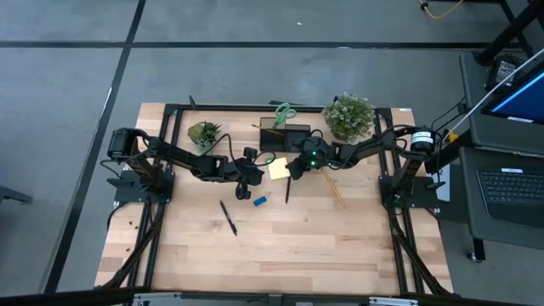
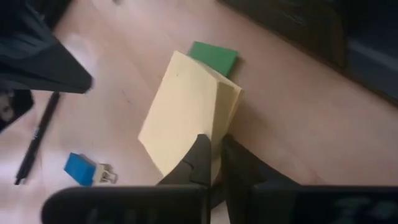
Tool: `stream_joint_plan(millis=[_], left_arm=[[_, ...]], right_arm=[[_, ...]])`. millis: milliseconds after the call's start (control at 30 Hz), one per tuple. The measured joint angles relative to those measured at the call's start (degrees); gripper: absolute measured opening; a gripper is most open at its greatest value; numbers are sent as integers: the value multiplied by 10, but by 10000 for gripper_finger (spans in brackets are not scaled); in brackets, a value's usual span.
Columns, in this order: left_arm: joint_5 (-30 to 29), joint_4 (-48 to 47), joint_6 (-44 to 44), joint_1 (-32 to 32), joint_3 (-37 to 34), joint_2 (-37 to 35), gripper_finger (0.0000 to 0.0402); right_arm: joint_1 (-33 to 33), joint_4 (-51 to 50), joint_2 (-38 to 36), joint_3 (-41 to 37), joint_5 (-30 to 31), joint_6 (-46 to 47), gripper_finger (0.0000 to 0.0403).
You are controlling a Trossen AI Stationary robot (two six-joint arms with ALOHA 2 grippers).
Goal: Pick and place office supplies into organizer
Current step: Put the yellow sticky notes into the black desk organizer
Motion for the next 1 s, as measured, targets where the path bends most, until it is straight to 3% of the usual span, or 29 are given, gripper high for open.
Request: stream_joint_plan(millis=[400,667,1000], left_arm=[[-5,-1,6,0,0,-2,2],[-2,-4,28,7,0,-59,2],[130,16,50,56,-36,-171,1]], right_arm=[[0,11,-47,0,-3,-27,19],[0,-53,-117,0,19,-68,19],[-22,-200,-240,0,80,-121,19]])
